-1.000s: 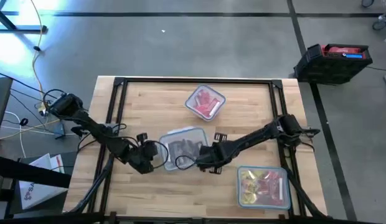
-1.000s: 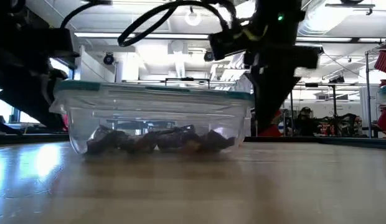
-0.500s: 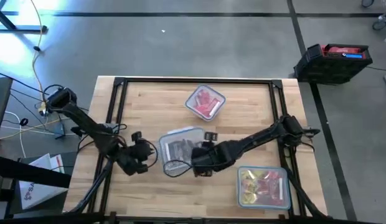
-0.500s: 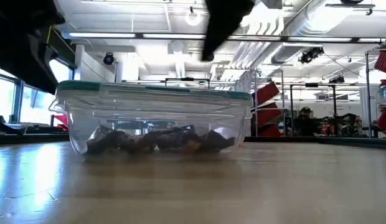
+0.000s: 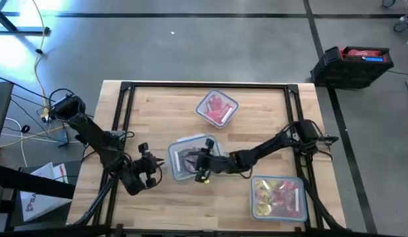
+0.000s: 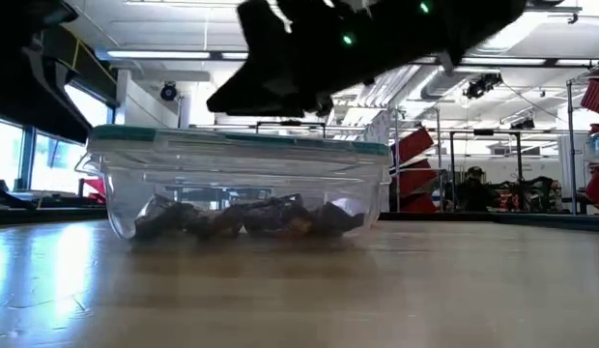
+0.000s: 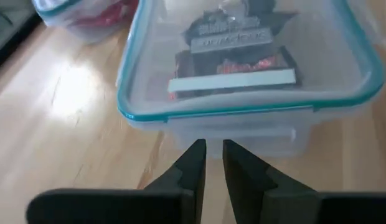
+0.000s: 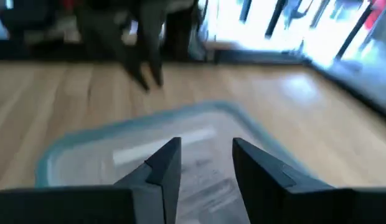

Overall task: Sort candy
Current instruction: Return to Home Position

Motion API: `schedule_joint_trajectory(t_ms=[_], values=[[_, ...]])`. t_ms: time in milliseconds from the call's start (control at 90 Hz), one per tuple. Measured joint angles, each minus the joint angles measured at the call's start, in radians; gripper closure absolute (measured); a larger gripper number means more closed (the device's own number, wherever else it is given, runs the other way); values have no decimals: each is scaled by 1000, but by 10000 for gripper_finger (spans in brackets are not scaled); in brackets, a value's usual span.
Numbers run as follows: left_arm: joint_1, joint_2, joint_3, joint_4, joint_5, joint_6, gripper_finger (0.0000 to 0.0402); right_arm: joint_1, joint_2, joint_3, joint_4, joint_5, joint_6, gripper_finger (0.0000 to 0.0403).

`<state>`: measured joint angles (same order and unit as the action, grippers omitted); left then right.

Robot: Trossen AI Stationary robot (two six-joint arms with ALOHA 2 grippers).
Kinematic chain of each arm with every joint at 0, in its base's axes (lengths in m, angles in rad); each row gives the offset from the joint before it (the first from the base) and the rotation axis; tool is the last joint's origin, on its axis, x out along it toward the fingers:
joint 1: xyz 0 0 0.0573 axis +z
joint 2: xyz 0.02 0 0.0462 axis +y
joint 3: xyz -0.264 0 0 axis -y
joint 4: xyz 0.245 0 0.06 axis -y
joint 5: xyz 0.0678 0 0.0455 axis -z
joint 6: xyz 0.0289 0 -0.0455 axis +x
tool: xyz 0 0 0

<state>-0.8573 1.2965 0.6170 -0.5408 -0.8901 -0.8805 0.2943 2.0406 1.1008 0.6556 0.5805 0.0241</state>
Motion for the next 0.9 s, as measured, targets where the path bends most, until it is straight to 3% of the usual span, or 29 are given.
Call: schedule_joint_trajectory(t_ms=[178,467,656,900], values=[[-12,51,0,14,-1,-24,363,-67,31,-62,113,-116,53,289],[43,126,0,37,91,-26,363,-113,122,32,87,-295,79,289],[86,127,-1,73,107,14,363,-121,194,115,39,-355,100,289],[176,125,-1,128,236,155,363,-121,236,195,-75,-366,100,289]])
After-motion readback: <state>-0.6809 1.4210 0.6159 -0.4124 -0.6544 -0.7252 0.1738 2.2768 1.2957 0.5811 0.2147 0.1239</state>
